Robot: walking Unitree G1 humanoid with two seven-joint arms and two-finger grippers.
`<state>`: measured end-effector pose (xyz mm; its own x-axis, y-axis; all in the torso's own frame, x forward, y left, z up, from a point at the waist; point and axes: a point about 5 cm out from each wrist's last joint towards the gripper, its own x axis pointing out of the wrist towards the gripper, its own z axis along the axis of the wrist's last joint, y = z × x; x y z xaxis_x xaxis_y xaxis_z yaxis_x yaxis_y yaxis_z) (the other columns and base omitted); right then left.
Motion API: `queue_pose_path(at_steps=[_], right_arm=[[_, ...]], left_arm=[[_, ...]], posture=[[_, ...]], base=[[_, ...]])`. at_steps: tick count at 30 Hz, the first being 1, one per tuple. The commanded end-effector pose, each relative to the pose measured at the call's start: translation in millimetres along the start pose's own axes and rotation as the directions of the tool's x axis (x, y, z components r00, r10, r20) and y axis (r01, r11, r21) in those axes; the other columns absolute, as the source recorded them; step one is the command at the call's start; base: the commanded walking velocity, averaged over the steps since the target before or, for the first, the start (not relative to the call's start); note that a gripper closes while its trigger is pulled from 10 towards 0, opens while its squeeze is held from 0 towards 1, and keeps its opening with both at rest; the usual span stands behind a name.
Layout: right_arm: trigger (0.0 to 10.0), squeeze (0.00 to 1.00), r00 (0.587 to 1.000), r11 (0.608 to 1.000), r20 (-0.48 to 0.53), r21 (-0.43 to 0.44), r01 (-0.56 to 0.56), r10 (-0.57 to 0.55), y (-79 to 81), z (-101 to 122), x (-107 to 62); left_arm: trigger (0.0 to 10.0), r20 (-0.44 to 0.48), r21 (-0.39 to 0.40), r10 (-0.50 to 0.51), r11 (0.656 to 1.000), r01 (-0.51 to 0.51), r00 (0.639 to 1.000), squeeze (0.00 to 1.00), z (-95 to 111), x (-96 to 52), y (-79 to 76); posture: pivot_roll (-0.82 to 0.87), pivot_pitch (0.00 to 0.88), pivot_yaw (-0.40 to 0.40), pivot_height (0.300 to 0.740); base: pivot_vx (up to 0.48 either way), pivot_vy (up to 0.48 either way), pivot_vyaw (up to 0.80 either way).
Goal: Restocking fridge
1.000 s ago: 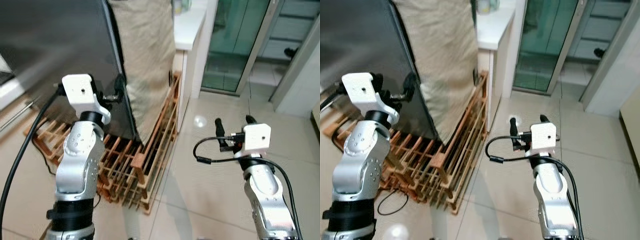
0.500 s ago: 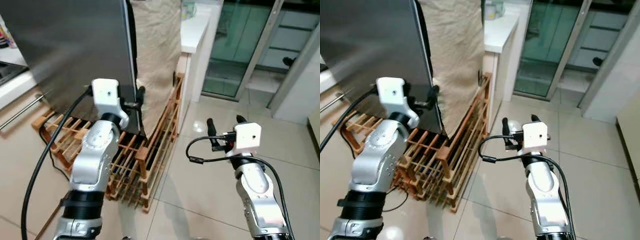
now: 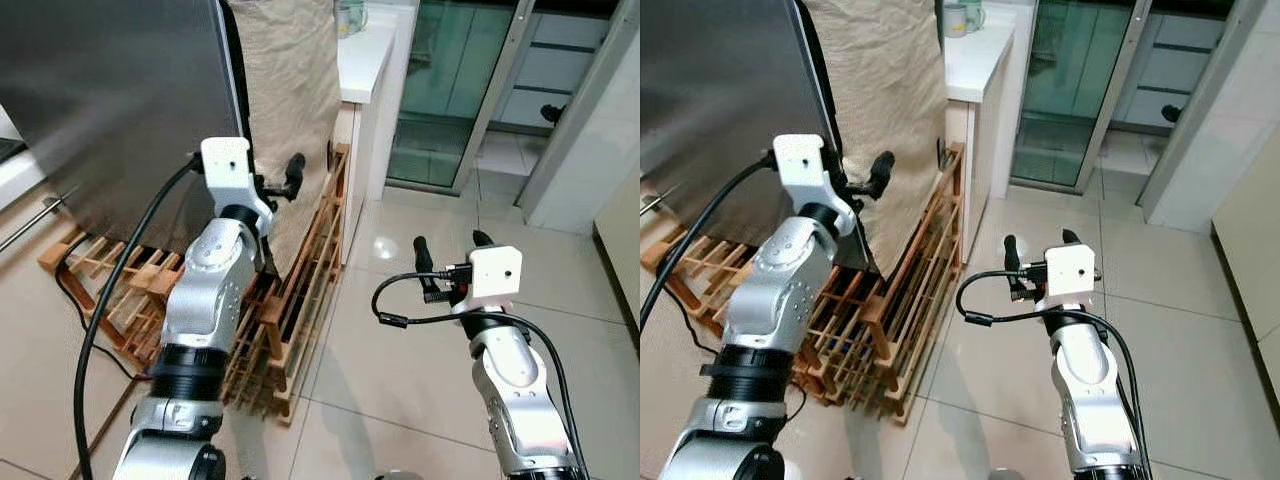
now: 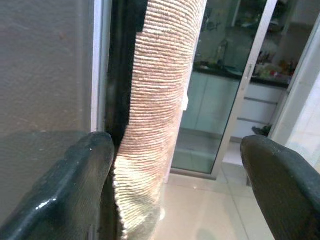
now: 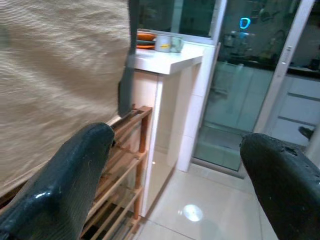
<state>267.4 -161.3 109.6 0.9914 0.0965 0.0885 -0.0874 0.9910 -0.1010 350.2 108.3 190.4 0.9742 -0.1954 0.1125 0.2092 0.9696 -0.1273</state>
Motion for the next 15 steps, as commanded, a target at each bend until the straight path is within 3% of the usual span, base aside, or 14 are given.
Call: queue_pose_path(at_steps=[1,10,15], right_arm=[[10.0,0.0,1.0,1.0,0.009,-0.005,0.004,-0.004,-1.4,3.2,0.6],[10.0,0.0,1.0,1.0,0.004,-0.007,0.007,-0.007,-1.5,2.2,-1.1],[10.0,0.0,1.0,1.0,0.0,-0.007,-0.001,0.001,0.2,1.8,-0.4]], left_arm=[[10.0,0.015,0.021,0.049,0.999,-0.049,0.999,0.0,6.6,6.8,5.9],[10.0,0.035,-0.009,0.099,0.995,-0.099,0.994,0.0,10.5,8.3,10.3],[10.0,0.012,-0.052,0.089,0.995,-0.089,0.996,0.0,5.2,9.0,4.8]], posture=[[-0.17,0.0,0.044,0.74],[-0.18,0.0,0.05,0.74],[-0.17,0.0,0.044,0.74]], base=[[0.0,0.0,0.0],[0.0,0.0,0.0],[0.0,0.0,0.0]])
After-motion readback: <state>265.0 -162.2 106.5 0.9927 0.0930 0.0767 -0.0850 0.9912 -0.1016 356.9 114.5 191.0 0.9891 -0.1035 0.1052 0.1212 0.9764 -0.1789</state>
